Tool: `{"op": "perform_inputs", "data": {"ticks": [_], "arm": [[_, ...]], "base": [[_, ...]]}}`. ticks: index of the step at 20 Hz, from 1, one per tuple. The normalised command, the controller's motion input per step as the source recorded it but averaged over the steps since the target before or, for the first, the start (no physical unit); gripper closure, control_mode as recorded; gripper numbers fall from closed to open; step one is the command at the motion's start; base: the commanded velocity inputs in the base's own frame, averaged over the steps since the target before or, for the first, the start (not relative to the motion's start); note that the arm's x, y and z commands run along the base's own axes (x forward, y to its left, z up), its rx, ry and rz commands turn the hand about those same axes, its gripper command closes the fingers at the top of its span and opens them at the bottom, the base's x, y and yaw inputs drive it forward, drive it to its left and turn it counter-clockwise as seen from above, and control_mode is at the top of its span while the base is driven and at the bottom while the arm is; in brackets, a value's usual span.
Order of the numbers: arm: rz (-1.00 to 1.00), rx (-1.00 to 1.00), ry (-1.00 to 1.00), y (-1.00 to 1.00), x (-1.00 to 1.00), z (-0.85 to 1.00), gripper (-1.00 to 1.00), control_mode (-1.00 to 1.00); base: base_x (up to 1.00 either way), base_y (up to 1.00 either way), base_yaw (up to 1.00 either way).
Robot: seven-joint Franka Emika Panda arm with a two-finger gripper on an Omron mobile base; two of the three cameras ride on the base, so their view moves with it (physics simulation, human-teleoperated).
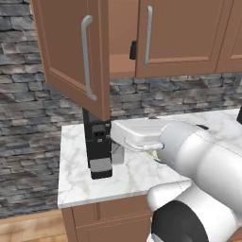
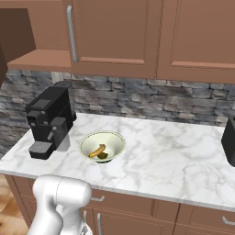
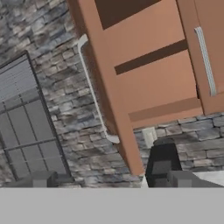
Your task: Open the cabinet. Pick the kiwi and banana from the cabinet and place them into the bowl. Then close the cabinet.
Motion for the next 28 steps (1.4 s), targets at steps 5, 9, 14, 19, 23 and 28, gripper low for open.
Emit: {"op": "perform_inputs", "data": {"ticks": [5,9,14,19,23,28], "arm": [[-0.14,0.0,0.0,0.33,0.0,-0.22,-1.0,-1.0],[-0.12,0.03,0.0,0.21,0.12,-0.14,-1.0,-1.0],[-0.09,0.02,0.0,0.17,0.36,-0.12,-1.0,-1.0],[-0.08,0.0,0.0,0.26,0.5,-0.2,-1.0,-1.0],[-0.08,0.0,0.0,0.34,0.44,-0.31,-1.0,-1.0],[-0.08,0.0,0.0,0.34,0.39,-0.16,-1.0,-1.0]], "base": [[0.0,0.0,0.0],[0.0,0.0,0.0],[0.0,0.0,0.0],[0.0,0.0,0.0],[0.0,0.0,0.0],[0.0,0.0,0.0]]}}
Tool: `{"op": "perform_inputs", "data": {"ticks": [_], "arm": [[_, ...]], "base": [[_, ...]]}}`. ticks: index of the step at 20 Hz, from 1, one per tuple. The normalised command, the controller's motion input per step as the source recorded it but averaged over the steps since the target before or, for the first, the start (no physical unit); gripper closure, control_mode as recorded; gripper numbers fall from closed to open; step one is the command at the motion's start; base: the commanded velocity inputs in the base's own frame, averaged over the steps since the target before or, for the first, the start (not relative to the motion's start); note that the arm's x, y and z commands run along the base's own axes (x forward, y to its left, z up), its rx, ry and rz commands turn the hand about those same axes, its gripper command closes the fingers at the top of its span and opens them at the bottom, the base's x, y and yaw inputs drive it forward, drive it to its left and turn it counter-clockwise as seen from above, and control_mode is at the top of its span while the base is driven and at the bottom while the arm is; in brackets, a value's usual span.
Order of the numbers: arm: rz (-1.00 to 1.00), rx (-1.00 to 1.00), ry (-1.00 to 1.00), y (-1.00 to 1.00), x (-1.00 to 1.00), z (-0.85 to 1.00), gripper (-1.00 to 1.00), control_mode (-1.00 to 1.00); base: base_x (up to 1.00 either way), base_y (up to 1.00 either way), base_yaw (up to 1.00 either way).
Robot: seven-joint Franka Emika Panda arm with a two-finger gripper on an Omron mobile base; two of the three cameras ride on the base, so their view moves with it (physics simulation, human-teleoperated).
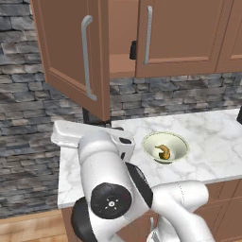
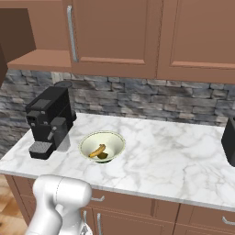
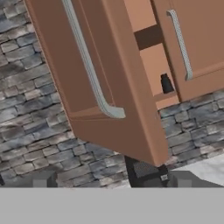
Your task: Open the cabinet. Pick the kiwi and banana from the cabinet and place them into the bowl. Then close the cabinet.
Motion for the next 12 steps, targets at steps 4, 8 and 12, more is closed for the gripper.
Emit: {"op": "perform_inputs", "data": {"ticks": [4,8,12], "arm": [[-0.08,0.0,-0.01,0.33,0.37,0.0,-1.0,-1.0],[-0.09,0.0,-0.02,0.26,0.36,0.0,-1.0,-1.0],[-0.09,0.0,0.0,0.16,0.43,0.0,-1.0,-1.0]], "base": [[0.0,0.0,0.0],[0.0,0.0,0.0],[0.0,0.0,0.0]]}}
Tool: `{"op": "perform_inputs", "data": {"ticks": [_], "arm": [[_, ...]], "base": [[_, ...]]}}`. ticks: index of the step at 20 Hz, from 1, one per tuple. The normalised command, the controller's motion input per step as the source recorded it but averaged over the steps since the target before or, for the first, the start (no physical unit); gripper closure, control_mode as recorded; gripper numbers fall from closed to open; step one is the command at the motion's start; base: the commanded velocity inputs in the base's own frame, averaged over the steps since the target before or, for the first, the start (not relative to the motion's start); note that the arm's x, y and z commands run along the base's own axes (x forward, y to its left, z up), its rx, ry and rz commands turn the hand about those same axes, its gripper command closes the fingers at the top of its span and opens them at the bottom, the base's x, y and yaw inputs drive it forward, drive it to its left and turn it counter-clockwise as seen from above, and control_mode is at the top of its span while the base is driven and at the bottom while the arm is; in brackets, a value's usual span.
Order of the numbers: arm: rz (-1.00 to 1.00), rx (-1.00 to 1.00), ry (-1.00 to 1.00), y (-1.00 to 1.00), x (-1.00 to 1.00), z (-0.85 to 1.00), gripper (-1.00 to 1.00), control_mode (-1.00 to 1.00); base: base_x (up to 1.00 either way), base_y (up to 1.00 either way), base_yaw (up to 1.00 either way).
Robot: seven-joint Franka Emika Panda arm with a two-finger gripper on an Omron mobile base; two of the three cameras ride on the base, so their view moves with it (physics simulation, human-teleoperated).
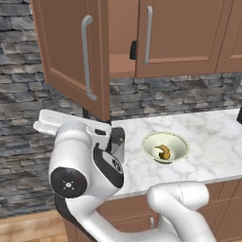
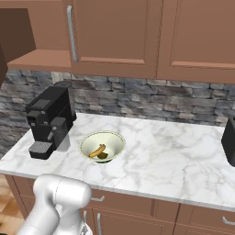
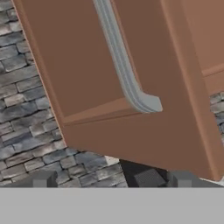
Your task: Open the cabinet. Pick the kiwi and banana from the cabinet and place them into the bowl. Then close the cabinet.
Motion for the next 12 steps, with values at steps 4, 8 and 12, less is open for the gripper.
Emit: {"op": "perform_inputs", "data": {"ticks": [4,8,12], "arm": [[-0.1,0.0,0.0,0.03,0.39,0.0,-1.0,-1.0],[-0.1,0.0,0.0,0.0,0.42,0.0,-1.0,-1.0],[-0.1,0.0,-0.01,0.0,0.33,0.0,-1.0,-1.0]], "base": [[0.0,0.0,0.0],[0.0,0.0,0.0],[0.0,0.0,0.0]]}}
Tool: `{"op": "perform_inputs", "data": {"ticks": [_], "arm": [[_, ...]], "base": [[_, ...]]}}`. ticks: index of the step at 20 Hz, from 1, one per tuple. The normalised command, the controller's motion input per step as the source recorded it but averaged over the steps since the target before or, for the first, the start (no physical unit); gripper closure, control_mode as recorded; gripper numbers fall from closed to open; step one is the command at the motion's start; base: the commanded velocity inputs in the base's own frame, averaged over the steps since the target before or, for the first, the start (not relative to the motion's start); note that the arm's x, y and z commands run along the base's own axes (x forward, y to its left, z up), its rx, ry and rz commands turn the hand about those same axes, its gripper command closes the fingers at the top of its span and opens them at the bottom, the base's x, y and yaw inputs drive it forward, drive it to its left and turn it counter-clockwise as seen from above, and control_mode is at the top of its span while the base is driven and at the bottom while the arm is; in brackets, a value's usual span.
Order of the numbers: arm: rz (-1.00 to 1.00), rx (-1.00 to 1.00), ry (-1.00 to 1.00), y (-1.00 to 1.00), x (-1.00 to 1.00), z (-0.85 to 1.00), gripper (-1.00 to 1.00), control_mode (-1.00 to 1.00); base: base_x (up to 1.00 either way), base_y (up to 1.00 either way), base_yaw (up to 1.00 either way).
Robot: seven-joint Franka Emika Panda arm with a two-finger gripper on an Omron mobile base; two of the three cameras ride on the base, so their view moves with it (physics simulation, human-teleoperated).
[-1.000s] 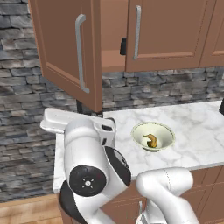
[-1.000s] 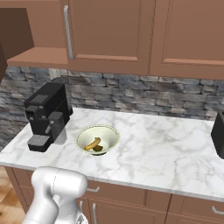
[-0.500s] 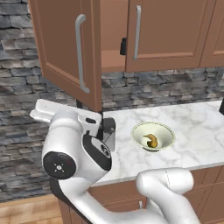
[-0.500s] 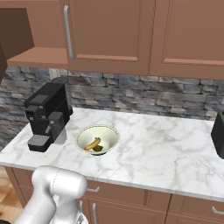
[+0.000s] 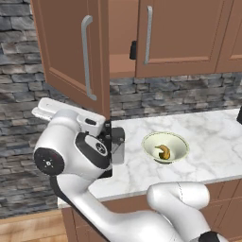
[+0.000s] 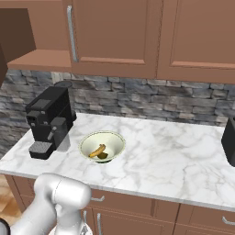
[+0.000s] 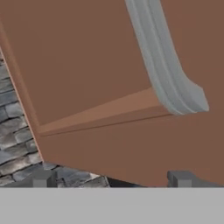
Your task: Open the cabinet. Pick the kiwi and banana from the cabinet and place them into the bowl. Then close the cabinet.
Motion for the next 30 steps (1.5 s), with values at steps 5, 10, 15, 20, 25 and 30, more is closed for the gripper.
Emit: {"op": "perform_inputs", "data": {"ticks": [5,10,15,20,25,30], "arm": [[-0.09,0.0,0.0,0.0,0.23,0.0,-1.0,-1.0],[-0.07,0.0,0.0,-0.01,0.07,0.0,-1.0,-1.0],[-0.06,0.0,0.0,-0.1,0.08,0.0,-1.0,-1.0],[-0.03,0.0,0.0,-0.29,0.12,0.0,-1.0,-1.0],[-0.03,0.0,0.0,-0.38,0.11,0.0,-1.0,-1.0],[-0.03,0.0,0.0,-0.38,0.1,0.0,-1.0,-1.0]], "base": [[0.0,0.0,0.0],[0.0,0.0,0.0],[0.0,0.0,0.0],[0.0,0.0,0.0],[0.0,0.0,0.0],[0.0,0.0,0.0]]}}
